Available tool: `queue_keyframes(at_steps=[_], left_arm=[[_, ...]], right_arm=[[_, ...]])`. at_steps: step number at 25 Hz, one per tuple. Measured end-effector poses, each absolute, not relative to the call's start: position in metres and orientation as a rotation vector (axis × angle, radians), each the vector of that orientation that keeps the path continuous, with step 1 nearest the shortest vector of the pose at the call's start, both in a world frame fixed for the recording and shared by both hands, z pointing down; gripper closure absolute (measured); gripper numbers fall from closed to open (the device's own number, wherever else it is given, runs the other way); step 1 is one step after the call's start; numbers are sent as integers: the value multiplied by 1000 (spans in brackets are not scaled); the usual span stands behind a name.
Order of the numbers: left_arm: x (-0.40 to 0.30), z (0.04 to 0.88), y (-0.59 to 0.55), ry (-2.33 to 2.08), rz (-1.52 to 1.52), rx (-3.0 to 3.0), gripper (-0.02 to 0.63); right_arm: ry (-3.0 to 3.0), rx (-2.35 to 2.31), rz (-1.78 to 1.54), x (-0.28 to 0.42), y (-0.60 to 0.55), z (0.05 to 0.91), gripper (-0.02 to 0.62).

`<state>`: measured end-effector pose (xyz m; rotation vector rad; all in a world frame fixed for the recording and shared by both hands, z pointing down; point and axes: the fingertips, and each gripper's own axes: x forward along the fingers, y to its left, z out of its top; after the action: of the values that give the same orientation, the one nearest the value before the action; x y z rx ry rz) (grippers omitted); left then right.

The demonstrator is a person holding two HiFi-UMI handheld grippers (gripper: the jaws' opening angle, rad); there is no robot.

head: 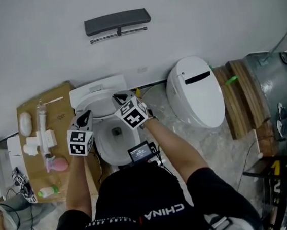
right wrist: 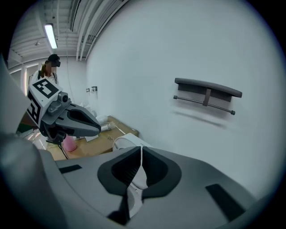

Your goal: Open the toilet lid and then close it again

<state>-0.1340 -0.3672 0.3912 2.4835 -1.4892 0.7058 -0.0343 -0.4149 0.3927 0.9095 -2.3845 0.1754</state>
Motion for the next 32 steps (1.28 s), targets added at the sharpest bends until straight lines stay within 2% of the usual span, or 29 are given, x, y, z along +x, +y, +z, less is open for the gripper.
queue_keyframes(at_steps=[18, 32], left_arm=[[-125, 402, -314, -1555, 776, 2285, 597], [-141, 399, -238, -1516, 731, 2338, 597]], right_arm=[[-2434, 775, 296, -16, -393, 417, 574], [-2401, 846, 316, -30, -315, 416, 574]])
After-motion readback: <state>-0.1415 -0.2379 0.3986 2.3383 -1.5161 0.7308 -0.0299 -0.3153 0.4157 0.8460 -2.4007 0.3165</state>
